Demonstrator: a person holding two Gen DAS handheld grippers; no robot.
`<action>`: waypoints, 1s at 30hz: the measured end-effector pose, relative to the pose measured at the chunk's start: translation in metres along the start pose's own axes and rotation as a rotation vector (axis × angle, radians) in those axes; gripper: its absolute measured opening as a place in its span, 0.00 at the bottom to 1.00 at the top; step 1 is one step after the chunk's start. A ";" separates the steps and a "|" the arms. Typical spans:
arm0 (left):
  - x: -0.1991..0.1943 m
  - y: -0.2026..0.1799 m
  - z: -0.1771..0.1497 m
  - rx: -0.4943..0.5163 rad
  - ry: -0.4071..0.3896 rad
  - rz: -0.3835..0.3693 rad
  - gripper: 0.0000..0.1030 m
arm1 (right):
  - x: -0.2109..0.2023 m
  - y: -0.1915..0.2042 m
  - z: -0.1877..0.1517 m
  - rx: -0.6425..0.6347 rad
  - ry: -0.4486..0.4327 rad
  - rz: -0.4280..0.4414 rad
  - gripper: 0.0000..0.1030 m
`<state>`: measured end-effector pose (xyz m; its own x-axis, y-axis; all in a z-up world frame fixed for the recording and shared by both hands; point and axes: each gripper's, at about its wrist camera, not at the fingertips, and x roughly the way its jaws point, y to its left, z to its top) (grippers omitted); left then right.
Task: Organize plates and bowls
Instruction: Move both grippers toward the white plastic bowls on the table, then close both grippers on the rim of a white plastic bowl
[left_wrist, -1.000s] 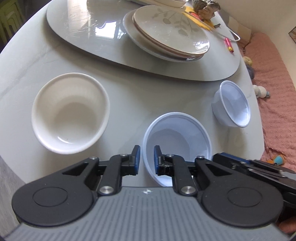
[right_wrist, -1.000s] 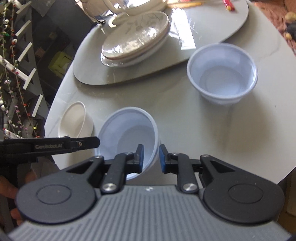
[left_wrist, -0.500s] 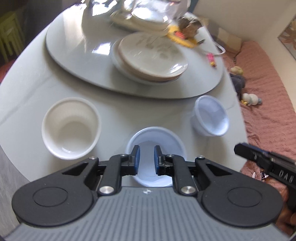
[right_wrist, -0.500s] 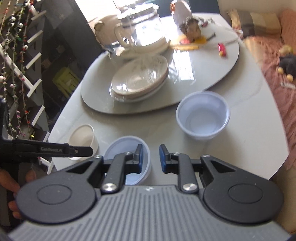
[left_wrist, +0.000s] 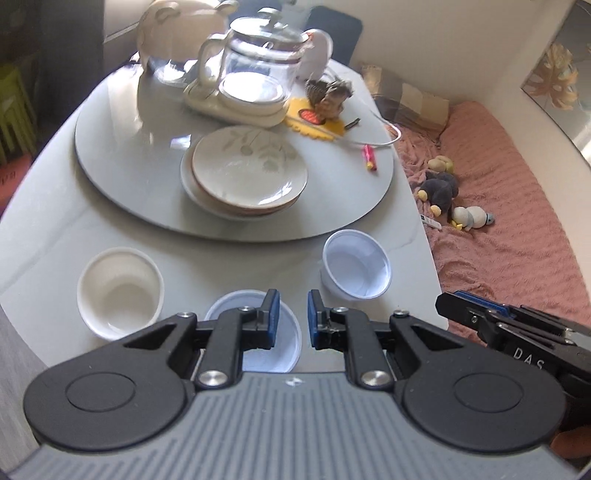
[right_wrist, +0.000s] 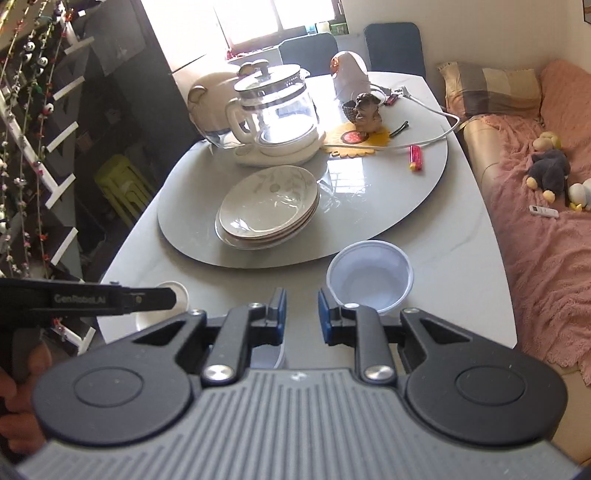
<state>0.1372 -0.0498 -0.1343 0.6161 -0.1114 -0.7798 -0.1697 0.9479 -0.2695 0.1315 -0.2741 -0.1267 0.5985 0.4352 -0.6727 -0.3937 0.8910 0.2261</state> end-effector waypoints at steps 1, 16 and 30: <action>-0.001 -0.003 0.000 0.014 -0.011 -0.004 0.17 | -0.002 0.000 -0.002 0.001 -0.005 -0.009 0.22; 0.010 -0.044 -0.002 0.116 0.005 -0.092 0.17 | -0.026 -0.023 -0.019 0.082 -0.068 -0.089 0.22; 0.028 -0.056 -0.001 0.185 0.040 -0.133 0.17 | -0.022 -0.050 -0.035 0.201 -0.039 -0.149 0.22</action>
<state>0.1636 -0.1065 -0.1415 0.5922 -0.2473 -0.7669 0.0571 0.9622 -0.2663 0.1140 -0.3330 -0.1479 0.6675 0.2984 -0.6822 -0.1551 0.9518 0.2645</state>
